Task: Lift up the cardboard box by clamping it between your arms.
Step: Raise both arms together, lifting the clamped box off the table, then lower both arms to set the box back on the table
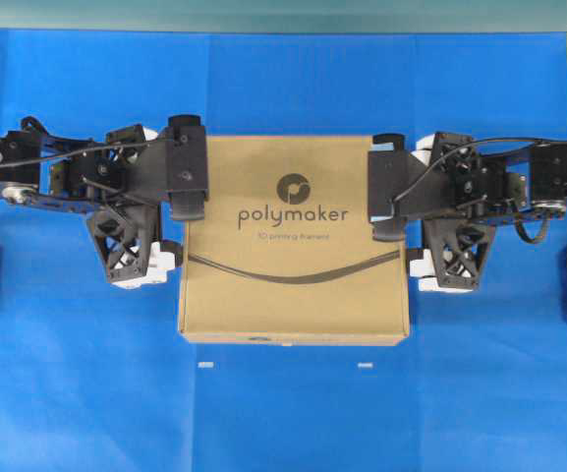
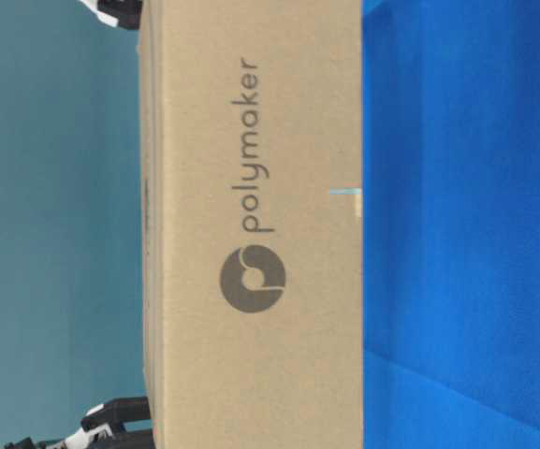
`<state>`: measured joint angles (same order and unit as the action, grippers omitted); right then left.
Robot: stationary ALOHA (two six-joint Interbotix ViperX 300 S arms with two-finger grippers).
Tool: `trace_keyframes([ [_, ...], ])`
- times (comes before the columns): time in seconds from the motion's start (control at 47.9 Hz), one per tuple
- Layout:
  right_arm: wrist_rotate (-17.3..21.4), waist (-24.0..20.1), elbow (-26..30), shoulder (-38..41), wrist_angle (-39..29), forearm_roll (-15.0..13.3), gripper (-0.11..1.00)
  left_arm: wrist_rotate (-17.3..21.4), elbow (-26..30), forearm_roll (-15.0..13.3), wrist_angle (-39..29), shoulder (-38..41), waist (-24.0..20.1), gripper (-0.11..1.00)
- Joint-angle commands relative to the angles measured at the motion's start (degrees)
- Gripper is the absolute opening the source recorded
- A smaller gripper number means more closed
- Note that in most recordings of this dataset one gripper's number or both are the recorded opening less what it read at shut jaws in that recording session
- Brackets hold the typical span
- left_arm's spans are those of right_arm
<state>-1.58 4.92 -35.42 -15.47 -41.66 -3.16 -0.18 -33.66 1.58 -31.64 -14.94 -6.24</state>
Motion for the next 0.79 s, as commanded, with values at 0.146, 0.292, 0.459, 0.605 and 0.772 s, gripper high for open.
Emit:
trace_keyframes([
  [0.146, 0.88, 0.53, 0.00, 0.88, 6.06, 0.35, 0.99, -1.93, -0.53, -0.35, 5.98, 1.23, 0.26, 0.87],
  [0.292, 1.23, 0.53, -4.83, 3.69, 12.30, 0.35, 0.99, -1.93, -5.36, -0.35, 13.10, 4.22, 0.18, 0.87],
  [0.459, 1.41, 0.53, -8.00, 7.38, 17.67, 0.35, 0.99, -2.02, -6.77, -0.35, 15.82, 7.12, 0.00, 0.87],
  [0.605, 0.88, 0.53, -8.35, 9.93, 20.92, 0.35, 0.99, -1.93, -8.00, -0.35, 16.17, 9.40, -0.26, 0.87],
  [0.772, 0.62, 0.62, -8.88, 13.89, 23.47, 0.35, 0.99, -2.02, -10.28, -0.35, 17.58, 12.48, -0.35, 0.87],
])
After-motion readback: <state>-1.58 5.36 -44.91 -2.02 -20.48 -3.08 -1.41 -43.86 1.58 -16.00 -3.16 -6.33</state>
